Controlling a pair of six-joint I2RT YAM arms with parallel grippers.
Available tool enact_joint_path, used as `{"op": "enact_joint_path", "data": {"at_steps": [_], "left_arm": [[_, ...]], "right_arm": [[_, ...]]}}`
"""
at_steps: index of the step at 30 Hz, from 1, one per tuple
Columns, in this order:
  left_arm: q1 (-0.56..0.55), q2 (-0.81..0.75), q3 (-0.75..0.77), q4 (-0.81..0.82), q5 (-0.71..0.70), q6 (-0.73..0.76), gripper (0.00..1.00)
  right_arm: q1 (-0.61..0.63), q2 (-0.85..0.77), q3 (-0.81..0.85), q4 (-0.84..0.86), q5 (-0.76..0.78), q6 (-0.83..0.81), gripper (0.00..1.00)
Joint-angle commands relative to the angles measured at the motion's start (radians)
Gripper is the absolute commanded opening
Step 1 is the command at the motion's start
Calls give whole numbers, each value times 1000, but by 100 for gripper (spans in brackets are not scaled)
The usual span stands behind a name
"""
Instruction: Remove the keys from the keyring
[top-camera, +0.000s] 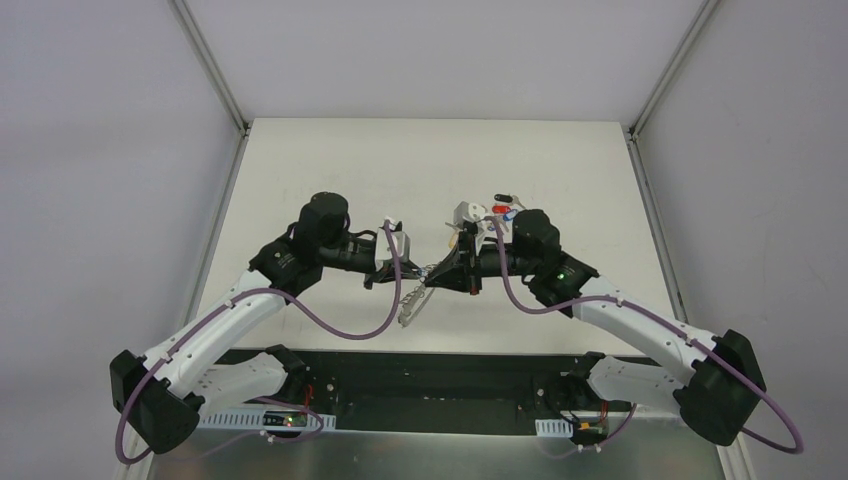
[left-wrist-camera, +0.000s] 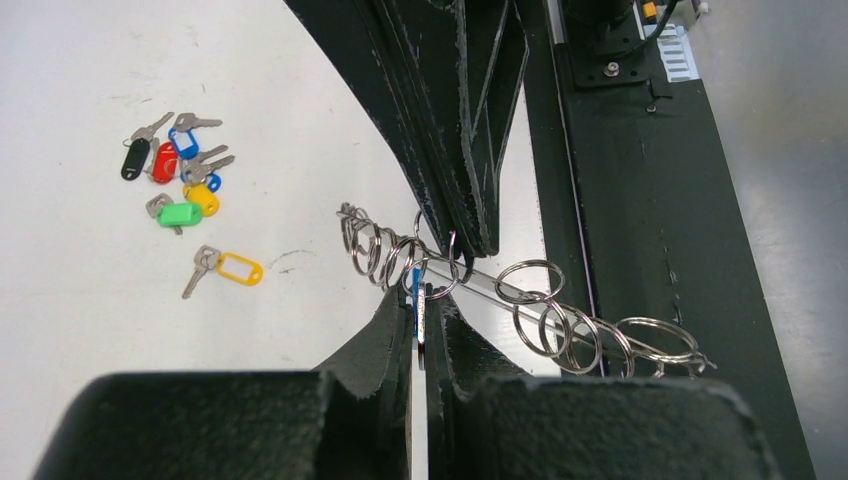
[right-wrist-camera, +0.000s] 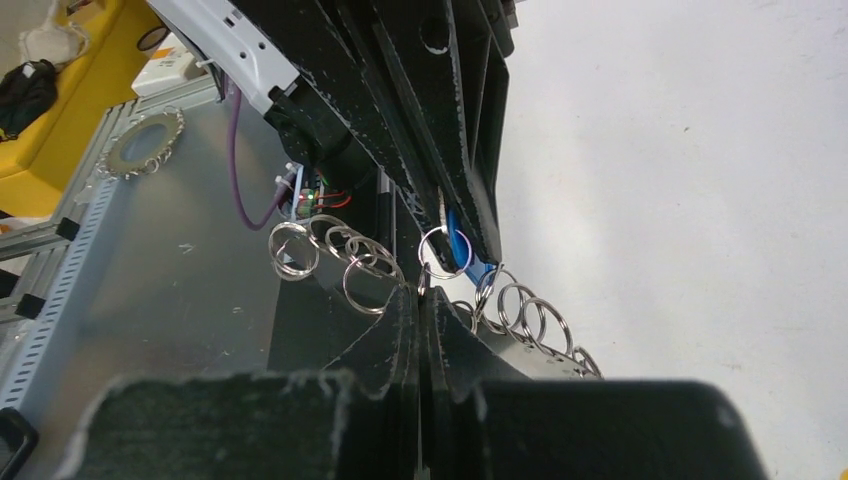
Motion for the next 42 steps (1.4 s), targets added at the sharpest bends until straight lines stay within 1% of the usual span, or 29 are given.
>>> {"op": "enact_joint_path", "data": {"at_steps": [1, 3, 10, 14, 19, 22, 24, 28, 35, 37, 42], "left_arm": [[-7, -30, 35, 41, 15, 27, 0], [-7, -29, 39, 44, 21, 23, 0], [-7, -25, 38, 107, 54, -51, 0], [-7, -26, 28, 169, 56, -128, 0], [-6, -32, 13, 230, 45, -229, 0], [-4, -51, -20, 321, 15, -316, 0], [-2, -58, -52, 415, -12, -386, 0], [5, -50, -81, 523, -30, -504, 0], [7, -23, -102, 665, 8, -677, 0], [7, -22, -116, 710, 22, -723, 0], [7, -20, -132, 794, 57, -793, 0]], "right_arm": [[-5, -5, 76, 26, -81, 61, 0], [-4, 16, 85, 37, -93, 76, 0], [-5, 49, 63, 197, -96, 136, 0], [-3, 56, 39, 291, -98, 200, 0], [-5, 39, 4, 381, -69, 223, 0], [-4, 17, -22, 422, -35, 229, 0], [-4, 4, -47, 471, -4, 241, 0], [-4, -6, -88, 580, 39, 274, 0], [-2, 0, -127, 705, 110, 295, 0], [-2, -2, -129, 717, 130, 292, 0], [-3, 9, -142, 775, 176, 300, 0]]}}
